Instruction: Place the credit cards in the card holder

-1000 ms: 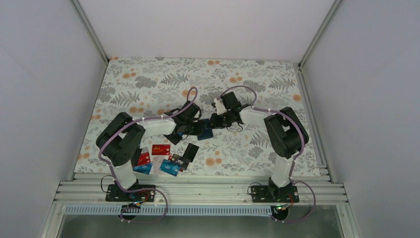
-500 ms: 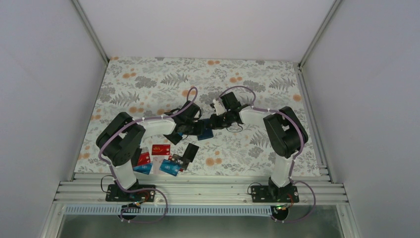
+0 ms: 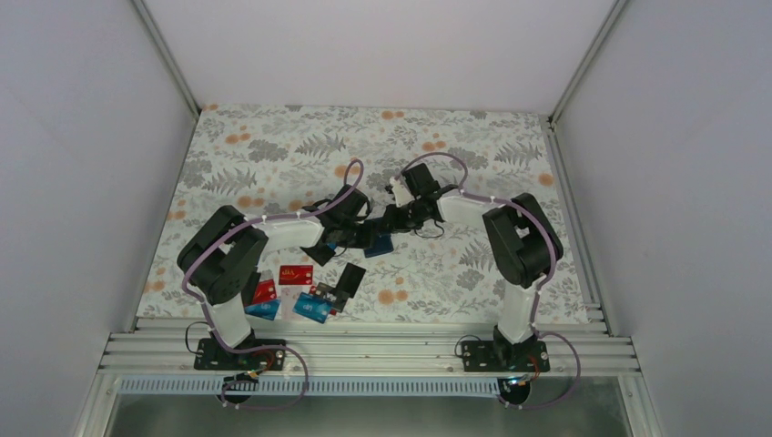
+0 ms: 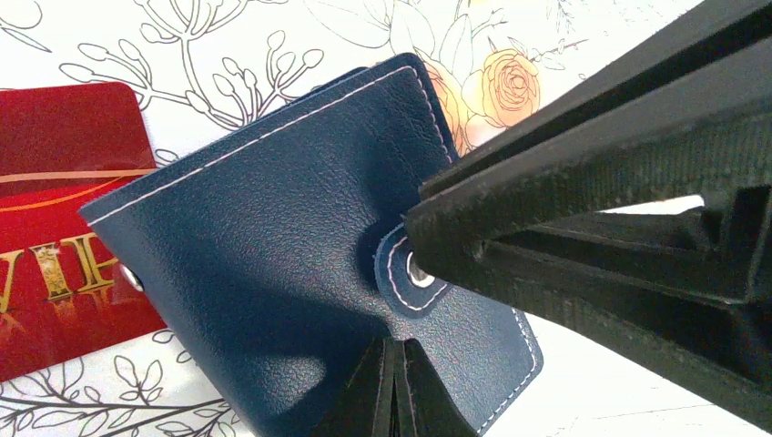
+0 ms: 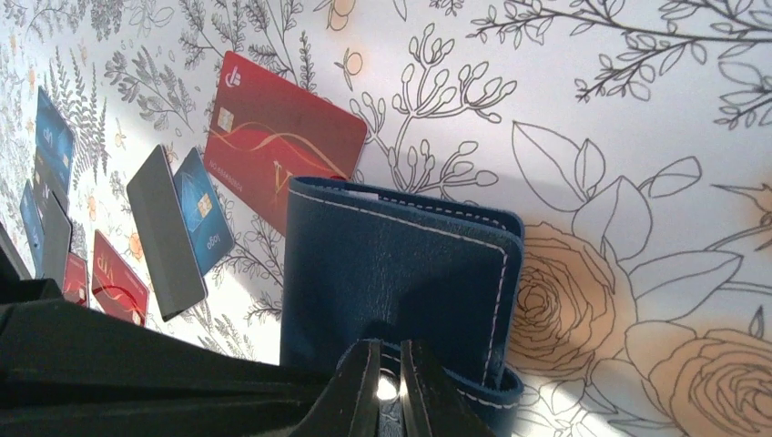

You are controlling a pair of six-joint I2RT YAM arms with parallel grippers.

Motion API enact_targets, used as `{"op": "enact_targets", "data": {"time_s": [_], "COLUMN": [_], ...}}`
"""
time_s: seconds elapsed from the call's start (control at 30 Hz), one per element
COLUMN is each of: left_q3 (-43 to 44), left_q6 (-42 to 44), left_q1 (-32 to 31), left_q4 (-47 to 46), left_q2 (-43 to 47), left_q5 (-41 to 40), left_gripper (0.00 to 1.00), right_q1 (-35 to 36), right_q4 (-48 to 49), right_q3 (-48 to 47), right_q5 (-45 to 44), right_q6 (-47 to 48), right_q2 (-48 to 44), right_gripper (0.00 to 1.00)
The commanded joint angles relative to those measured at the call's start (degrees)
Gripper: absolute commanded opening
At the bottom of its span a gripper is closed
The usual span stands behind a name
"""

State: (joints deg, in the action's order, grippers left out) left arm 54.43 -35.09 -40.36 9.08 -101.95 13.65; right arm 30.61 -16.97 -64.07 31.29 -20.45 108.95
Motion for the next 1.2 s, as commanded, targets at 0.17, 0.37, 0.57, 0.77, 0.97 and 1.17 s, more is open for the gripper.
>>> {"op": "enact_targets", "data": {"time_s": [0.17, 0.37, 0.57, 0.77, 0.97, 1.17], "left_q3": [-0.4, -0.3, 0.0, -0.1, -0.1, 0.9], "left_q6": [1.1, 1.1, 1.2, 1.3, 1.5, 1.7], "left_q1": [-0.4, -0.5, -0.4, -0.5, -0.4, -0.4], "left_q4": [2.1, 2.2, 2.1, 2.1, 2.2, 4.2], "left_q2": [-2.4, -2.4, -2.8, -2.5, -0.2, 1.6], "left_q5": [0.0, 0.0, 0.1, 0.1, 0.1, -0.6], "left_gripper": [0.02, 0.02, 0.02, 0.02, 0.02, 0.02], "right_q1": [0.6, 0.7, 1.1, 1.1, 1.1, 1.1], "right_q4": [-1.5, -1.5, -2.6, -3.7, -3.7, -1.3], "right_q3": [-1.9, 0.3, 0.5, -0.1, 0.4, 4.4], "right_q5": [-0.9, -0.7, -1.3, -1.6, -4.0, -3.9], "right_q6": [-0.2, 0.0, 0.5, 0.3, 0.2, -1.1], "right_q2": [2.8, 1.6, 1.3, -1.3, -3.5, -8.2], "right_gripper": [0.1, 0.1, 0.1, 0.12, 0.11, 0.12]}}
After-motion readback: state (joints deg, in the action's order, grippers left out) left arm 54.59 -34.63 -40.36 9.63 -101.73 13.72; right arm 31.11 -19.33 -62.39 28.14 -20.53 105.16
